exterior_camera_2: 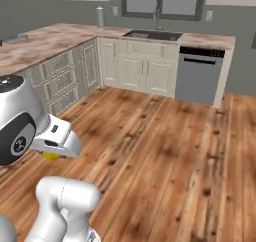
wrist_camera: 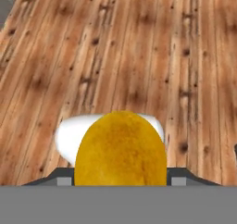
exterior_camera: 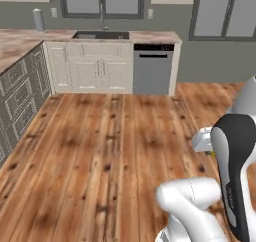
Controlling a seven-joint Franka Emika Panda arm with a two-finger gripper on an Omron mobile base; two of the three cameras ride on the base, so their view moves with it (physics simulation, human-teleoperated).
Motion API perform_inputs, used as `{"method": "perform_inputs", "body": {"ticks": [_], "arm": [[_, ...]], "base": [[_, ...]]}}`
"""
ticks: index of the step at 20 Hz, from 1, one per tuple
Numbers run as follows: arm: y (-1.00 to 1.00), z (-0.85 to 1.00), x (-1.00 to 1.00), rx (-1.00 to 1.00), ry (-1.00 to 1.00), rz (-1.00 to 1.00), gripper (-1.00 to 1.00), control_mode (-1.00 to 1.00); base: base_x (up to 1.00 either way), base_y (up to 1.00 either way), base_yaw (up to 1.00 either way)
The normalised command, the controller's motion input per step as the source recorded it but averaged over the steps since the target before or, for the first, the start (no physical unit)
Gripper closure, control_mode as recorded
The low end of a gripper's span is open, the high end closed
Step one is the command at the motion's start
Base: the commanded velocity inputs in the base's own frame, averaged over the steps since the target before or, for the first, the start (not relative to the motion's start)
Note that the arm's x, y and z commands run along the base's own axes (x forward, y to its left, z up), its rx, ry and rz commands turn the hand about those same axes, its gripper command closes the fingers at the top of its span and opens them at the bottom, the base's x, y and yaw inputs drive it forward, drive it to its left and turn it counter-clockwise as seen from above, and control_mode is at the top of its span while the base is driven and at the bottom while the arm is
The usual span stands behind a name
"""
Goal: Place the cold items (mango and tomato) from the fridge in one tupperware on the dining counter. Place the warm items (kebab skewer and hot dog) in the stove area in another tupperware.
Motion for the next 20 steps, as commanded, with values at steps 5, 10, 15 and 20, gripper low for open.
{"method": "perform_inputs", "body": {"ticks": [5, 10, 15, 20], "arm": [[0.00, 0.00, 0.00, 0.00, 0.00, 0.00, 1.00, 1.00], [0.00, 0.00, 0.00, 0.00, 0.00, 0.00, 1.00, 1.00], [0.00, 0.00, 0.00, 0.00, 0.00, 0.00, 1.00, 1.00], [0.00, 0.00, 0.00, 0.00, 0.00, 0.00, 1.00, 1.00]], "base": [[1.00, 0.10, 0.53], [0.38, 0.37, 0.43], [0.44, 0.29, 0.65], [0.67, 0.00, 0.82]]}}
